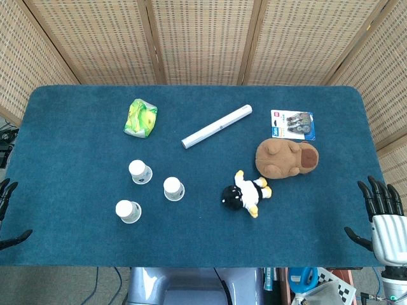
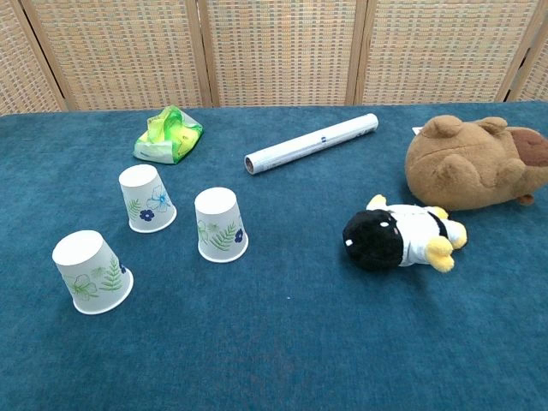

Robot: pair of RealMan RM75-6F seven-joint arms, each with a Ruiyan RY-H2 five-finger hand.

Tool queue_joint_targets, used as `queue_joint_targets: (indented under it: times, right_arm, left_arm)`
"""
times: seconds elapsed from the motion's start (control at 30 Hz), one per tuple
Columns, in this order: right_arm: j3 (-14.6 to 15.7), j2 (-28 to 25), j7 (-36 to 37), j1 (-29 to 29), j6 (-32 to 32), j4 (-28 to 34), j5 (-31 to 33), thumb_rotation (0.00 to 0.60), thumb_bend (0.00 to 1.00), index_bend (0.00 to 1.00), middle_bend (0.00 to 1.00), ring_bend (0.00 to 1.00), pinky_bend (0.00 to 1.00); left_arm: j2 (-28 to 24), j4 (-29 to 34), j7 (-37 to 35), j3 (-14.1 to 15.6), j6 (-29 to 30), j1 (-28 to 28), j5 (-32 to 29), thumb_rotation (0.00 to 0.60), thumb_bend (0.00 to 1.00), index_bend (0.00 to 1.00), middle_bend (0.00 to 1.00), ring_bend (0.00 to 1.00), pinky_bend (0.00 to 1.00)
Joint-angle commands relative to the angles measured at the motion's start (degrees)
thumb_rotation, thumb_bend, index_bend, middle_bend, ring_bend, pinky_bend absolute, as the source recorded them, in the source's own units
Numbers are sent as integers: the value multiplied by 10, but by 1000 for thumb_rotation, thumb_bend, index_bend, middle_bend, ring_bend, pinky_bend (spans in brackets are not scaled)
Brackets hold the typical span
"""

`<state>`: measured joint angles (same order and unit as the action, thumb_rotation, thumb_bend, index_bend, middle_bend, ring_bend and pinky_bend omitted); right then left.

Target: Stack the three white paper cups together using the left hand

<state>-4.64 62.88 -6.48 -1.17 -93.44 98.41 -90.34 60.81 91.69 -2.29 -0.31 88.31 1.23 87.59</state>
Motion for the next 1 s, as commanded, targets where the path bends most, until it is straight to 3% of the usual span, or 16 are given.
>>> queue_joint_targets:
  times: [0.03,0.33,0.5,0.73,0.83,1.0]
  right_arm:
    - [-1,0,3,0,-1,-2,0,600,0,0,0,0,0]
    - [-1,-4,8,3,-3,2,-1,600,0,0,0,0,0]
    - [-2,-5,10,4,-3,5,2,600,0,0,0,0,0]
    - [-3,-12,33,4,0,3,3,600,0,0,0,0,0]
    - [-4,-13,37,3,4,2,7,600,0,0,0,0,0]
    - [-6,-14,43,3,6,1,13,600,0,0,0,0,0]
  left_arm:
    - [2,-1,1,1,5,-2,4,600,117,0,0,0,0]
    - [6,-5,-1,4,14,-4,21,600,120,0,0,0,0]
    - [1,-14,-32,24,-6,15,71,600,123,0,0,0,1]
    - [6,49,52,3,-139,110,78,600,123,0,0,6,139]
    - [21,59,73,-8,-187,150,78,600,124,0,9,76,203]
    - [52,58,115,-18,-252,189,45,600,123,61,124,183,303]
